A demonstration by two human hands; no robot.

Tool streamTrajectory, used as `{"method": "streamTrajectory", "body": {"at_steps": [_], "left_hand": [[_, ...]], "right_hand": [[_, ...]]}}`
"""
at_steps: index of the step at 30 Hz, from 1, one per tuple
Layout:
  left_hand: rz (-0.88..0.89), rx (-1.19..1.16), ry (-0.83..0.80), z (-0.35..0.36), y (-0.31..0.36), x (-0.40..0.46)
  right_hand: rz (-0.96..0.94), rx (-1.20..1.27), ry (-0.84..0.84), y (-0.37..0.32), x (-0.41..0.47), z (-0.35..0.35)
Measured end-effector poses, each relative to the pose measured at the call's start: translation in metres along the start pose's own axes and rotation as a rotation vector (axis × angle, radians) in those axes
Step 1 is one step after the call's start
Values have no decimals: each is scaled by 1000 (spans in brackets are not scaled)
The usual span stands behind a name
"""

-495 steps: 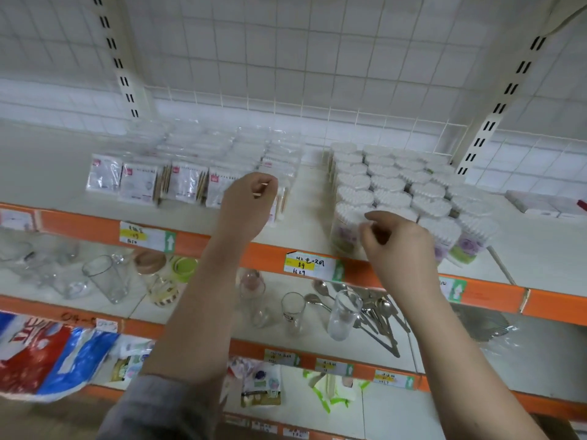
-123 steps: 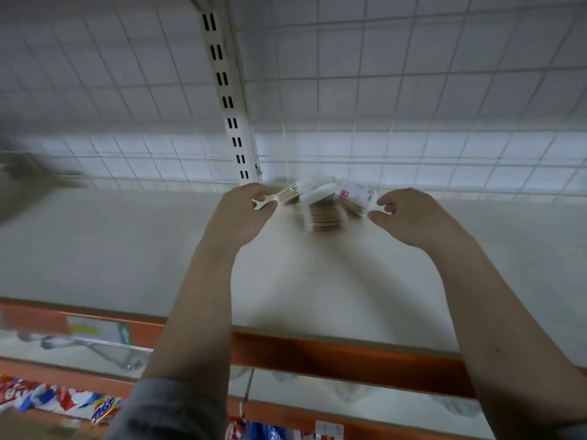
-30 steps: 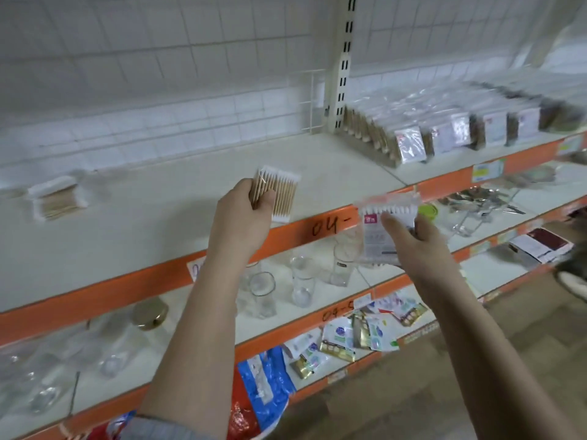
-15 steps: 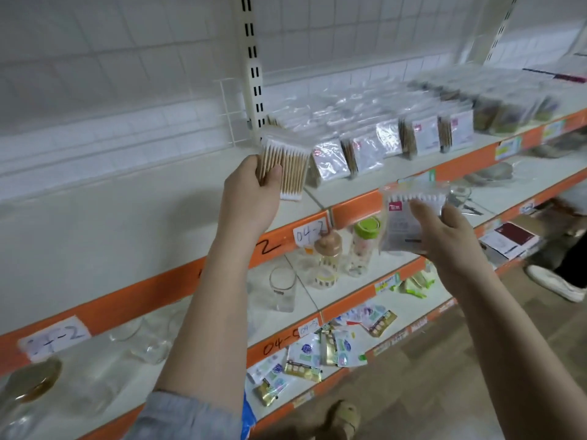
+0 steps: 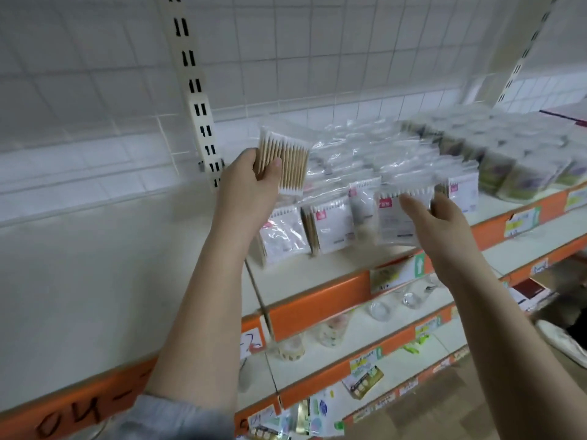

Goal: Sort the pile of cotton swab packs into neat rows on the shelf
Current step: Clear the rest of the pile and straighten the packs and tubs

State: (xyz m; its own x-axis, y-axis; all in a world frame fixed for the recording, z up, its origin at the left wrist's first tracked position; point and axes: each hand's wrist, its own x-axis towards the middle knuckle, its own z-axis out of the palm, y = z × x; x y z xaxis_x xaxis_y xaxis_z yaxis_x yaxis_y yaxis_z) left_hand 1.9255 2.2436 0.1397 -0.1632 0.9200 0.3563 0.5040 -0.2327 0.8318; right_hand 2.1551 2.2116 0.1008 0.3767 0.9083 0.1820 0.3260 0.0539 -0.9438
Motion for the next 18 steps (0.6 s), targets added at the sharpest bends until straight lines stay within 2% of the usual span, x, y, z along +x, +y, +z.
{"method": "streamTrajectory", "body": {"at_steps": [6, 12, 18], "left_hand": [[-69, 28, 88, 22, 6, 3], [-118, -68, 324, 35, 22, -18], [-187, 58, 424, 56, 34, -40]], "right_hand": [[-143, 0, -166, 2, 39, -12], [-227, 9, -356, 9, 69, -24], [-272, -33, -497, 10, 90, -29]]}}
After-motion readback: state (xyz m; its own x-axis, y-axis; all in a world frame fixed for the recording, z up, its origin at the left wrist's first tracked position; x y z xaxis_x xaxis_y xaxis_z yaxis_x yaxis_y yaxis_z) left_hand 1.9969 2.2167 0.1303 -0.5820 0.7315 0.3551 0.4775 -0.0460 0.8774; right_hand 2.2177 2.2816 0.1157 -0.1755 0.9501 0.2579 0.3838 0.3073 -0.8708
